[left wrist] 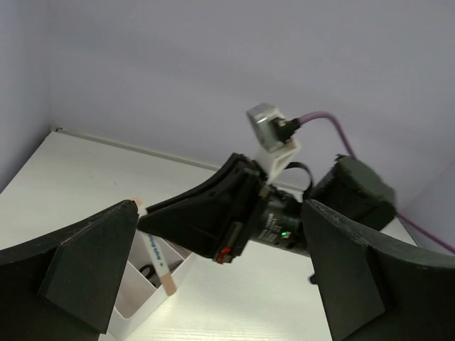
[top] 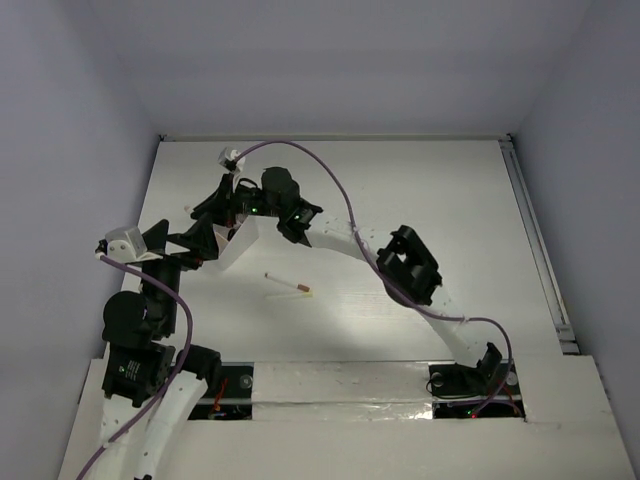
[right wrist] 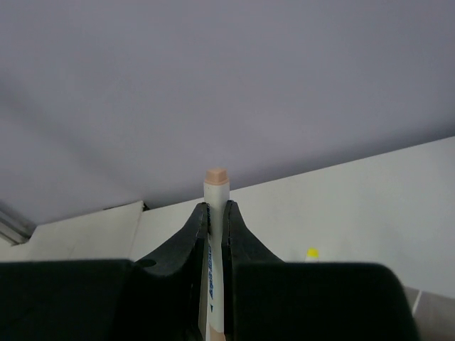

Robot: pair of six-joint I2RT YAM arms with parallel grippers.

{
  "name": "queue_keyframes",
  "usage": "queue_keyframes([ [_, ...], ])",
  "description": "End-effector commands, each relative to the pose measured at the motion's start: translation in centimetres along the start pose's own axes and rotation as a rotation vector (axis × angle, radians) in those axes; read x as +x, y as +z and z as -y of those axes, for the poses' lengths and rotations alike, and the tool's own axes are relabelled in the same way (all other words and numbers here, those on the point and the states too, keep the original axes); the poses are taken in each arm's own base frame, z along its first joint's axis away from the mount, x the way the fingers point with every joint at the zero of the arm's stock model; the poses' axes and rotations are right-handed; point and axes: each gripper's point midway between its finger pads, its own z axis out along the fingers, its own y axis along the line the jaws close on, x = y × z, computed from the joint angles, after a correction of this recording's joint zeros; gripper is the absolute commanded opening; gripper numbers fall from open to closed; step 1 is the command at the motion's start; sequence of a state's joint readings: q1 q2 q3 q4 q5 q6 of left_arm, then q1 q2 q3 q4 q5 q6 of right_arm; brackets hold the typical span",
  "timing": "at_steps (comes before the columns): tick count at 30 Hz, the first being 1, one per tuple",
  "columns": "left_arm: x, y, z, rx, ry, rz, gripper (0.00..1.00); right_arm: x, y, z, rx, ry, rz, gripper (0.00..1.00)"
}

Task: Sort the stationery into containers
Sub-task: Place the pen in the storage box.

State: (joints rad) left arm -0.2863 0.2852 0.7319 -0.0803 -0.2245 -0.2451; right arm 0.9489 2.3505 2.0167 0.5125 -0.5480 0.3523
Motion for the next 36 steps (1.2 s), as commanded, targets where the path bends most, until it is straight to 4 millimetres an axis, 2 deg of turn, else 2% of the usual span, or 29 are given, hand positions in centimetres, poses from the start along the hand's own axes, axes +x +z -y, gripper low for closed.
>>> queue_keyframes([
  [1, -1.3, -0.2, 0.3, 0.013, -0.018, 0.046, 0.99, -3.1, 1.8, -1.8, -0.126, -0.018, 0.109, 0.00],
  [6, -1.4, -0.2, 0.5, 0.020, -0.019, 0.048, 0.99, -0.9, 3.1, 0.3, -0.102, -0.016, 0.095, 0.00],
  [7, -1.4, -0.2, 0.5, 0.024, -0.020, 0.049, 0.99, 0.2, 3.2, 0.9, -0.094, -0.008, 0.084, 0.00],
  [8, -1.3, -0.2, 0.5, 0.024, -0.019, 0.046, 0.99, 0.0, 3.4, 1.0, -0.090, -0.010, 0.091, 0.00],
  [18, -1.2, -0.1, 0.8, 0.037, -0.020, 0.040, 0.99, 4.2, 3.4, 3.5, -0.021, 0.027, 0.040, 0.00],
  [30, -1.1, -0.1, 0.8, 0.037, -0.017, 0.037, 0.99, 6.6, 3.4, 5.1, 0.023, 0.046, 0.023, 0.01],
  [33, -1.2, -0.1, 0.8, 0.038, -0.020, 0.040, 0.99, 7.1, 3.4, 5.3, 0.032, 0.049, 0.019, 0.04],
  [35, -1.1, -0.1, 0.8, 0.038, -0.019, 0.038, 0.99, 7.2, 3.4, 5.4, 0.034, 0.050, 0.017, 0.10],
  [36, -1.0, -0.1, 0.8, 0.037, -0.019, 0.035, 0.99, 7.3, 3.3, 5.4, 0.035, 0.052, 0.015, 0.16],
])
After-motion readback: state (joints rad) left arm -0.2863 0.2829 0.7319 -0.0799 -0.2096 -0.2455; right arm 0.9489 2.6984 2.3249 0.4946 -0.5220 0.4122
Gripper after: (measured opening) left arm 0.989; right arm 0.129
